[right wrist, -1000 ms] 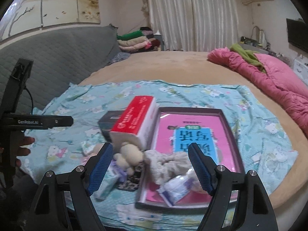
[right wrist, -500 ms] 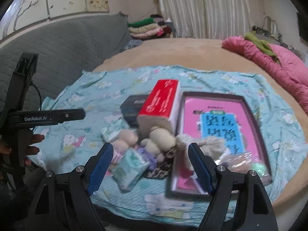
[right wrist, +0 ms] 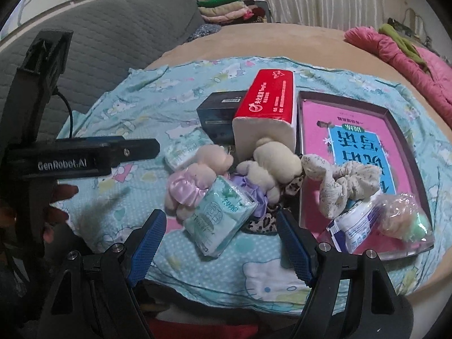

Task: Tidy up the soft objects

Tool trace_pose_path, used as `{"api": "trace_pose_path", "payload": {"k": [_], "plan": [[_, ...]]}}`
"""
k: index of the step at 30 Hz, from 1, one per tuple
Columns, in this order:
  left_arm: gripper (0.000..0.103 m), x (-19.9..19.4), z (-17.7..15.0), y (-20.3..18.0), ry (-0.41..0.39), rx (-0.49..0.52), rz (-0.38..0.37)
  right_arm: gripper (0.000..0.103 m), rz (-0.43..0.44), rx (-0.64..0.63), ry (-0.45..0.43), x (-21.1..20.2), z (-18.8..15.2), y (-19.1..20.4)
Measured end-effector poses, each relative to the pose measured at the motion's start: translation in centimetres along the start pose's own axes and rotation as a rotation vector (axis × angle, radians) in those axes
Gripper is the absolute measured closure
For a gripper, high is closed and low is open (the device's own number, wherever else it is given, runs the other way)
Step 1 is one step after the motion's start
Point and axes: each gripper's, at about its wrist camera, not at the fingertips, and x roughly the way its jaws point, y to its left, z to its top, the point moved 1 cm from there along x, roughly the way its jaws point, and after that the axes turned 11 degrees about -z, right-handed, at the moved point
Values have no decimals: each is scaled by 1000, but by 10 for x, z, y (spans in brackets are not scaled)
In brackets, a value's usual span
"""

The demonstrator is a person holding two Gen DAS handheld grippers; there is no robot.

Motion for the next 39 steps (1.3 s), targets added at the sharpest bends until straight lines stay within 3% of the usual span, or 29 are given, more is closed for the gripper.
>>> {"api": "trace_pose_path", "payload": {"k": [22,28,35,39], "plan": [[26,72,11,-10,125,43,-10,22,-23,-34,60,42,-6,19],[32,78,10,0,140,18,-33,22,-35,-44,71,54,-6,25],[55,73,11,8,127,6,-56,22,-61,-26,67,63,-3,25],[62,70,11,14,124,-8,-73,21,-70,-17,65,67,-1,24]]}}
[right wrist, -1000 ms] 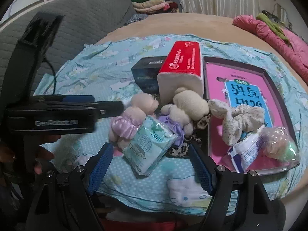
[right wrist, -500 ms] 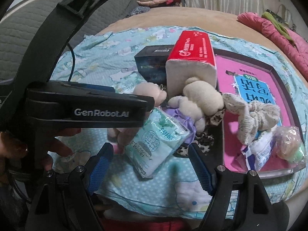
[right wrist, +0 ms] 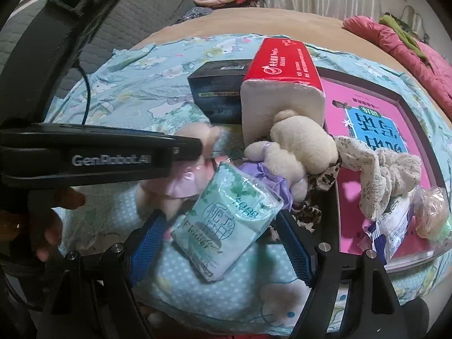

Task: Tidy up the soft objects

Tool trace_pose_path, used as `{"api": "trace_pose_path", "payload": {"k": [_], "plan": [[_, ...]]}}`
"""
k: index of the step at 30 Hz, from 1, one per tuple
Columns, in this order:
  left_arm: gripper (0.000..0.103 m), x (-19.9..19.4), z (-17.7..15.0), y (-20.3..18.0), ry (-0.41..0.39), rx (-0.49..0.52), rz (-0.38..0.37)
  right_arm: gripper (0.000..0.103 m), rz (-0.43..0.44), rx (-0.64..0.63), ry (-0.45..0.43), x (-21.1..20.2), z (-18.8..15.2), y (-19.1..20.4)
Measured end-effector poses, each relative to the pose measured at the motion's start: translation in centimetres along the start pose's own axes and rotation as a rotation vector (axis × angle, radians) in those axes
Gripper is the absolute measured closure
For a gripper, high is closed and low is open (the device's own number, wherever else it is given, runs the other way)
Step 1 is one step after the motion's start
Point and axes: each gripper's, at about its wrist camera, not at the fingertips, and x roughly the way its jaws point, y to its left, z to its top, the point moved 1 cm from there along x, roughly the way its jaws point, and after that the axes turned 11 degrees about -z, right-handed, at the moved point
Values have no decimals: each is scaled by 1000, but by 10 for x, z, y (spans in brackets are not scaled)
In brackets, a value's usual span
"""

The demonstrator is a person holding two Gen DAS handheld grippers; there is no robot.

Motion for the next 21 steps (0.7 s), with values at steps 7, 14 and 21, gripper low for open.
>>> {"api": "trace_pose_path", "payload": {"k": [7,14,21], "plan": [[65,-5,-4,3,-3,-5,-16,30,-31,-20,10,12,3,3],[65,-12,-13,5,0,0,-37,45,0,-40,15,11,0,-1],[65,-11,-23,-6,12,32,-34,49,63,-14,11,-1,-4,-12]]}}
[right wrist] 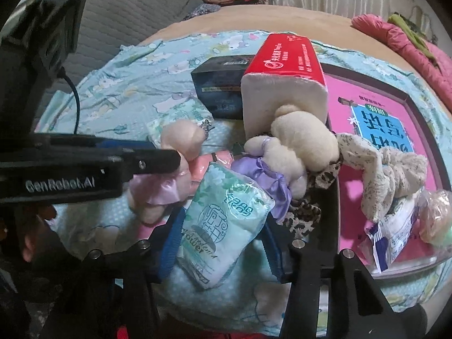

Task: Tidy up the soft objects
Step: 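Lift the teddy bear with the left gripper while the right gripper lifts the green wipes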

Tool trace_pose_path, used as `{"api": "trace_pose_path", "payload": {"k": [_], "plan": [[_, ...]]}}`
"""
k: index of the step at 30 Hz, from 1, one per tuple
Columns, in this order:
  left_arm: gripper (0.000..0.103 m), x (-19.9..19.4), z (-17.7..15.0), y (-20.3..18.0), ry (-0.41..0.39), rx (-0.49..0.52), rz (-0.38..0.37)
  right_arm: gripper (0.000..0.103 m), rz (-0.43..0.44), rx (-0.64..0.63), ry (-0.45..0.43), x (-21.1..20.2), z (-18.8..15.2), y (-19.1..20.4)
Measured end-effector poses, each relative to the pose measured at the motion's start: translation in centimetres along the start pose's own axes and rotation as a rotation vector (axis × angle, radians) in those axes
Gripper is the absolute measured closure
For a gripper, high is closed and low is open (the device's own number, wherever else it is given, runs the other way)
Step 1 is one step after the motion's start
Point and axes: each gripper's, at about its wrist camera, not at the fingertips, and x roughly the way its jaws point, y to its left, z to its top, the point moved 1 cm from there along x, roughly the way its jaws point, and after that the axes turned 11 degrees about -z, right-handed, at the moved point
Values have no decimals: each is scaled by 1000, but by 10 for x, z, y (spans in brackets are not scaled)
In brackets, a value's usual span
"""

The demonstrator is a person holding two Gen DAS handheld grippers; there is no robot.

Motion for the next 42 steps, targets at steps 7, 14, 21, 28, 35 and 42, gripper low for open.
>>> {"api": "trace_pose_path", "payload": {"k": [7,14,21,28,35,42], "plan": [[65,7,-2,-5,7,6,32,51,25,40,-8,-8,-1,-11],[60,15,-1,-10,16,22,72,52,47,68,-36,-18,1,-19],[67,12,-1,-1,-13,-15,51,52,57,81,-65,-24,3,-23],[69,-6,0,-7,-59,-23,-6,52,66,86,-111,-34,5,-28],[69,-33,6,-24,-128,7,-1,53,75,110,-154,-44,8,-36],[69,-52,13,-46,-180,46,-4,53,76,136,-207,-57,13,-47]]}}
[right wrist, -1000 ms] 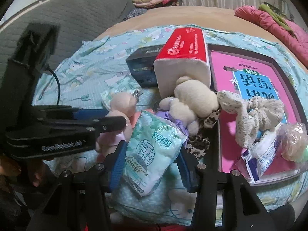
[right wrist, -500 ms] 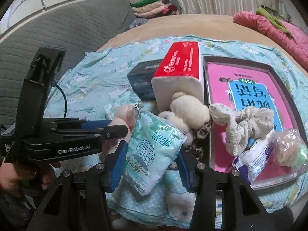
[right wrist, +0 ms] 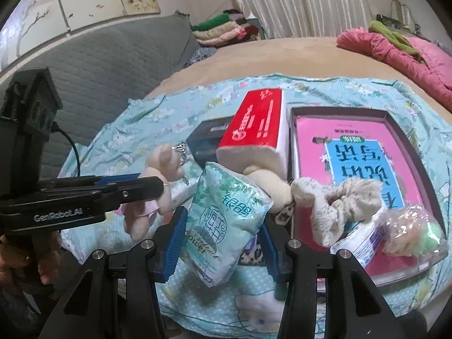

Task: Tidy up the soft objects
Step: 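Lift the teddy bear with the left gripper while the right gripper lifts the green wipes, then carry the bear onto the pink book tray with the left gripper while the right sets wipes there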

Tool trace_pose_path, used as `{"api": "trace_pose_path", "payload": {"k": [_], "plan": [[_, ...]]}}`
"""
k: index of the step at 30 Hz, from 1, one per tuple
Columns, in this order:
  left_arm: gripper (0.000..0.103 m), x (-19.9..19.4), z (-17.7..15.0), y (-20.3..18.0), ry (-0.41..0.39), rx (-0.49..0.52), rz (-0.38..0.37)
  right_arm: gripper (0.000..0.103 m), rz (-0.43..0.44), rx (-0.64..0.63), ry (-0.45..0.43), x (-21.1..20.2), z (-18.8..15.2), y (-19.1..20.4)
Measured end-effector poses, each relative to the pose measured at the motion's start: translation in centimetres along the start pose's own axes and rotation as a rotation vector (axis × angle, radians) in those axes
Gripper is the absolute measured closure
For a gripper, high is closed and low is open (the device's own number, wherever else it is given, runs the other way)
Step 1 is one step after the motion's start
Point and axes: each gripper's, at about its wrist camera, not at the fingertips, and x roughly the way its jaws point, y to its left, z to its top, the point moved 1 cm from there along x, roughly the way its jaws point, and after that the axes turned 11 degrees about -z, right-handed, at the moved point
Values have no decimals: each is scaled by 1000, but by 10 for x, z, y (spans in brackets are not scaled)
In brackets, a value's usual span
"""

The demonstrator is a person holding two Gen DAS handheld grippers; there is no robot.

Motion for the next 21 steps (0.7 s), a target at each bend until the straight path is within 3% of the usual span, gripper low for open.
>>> {"api": "trace_pose_path", "payload": {"k": [21], "plan": [[69,-10,13,-62,-28,98,-10,53,-3,136,-135,-38,20,-50]]}}
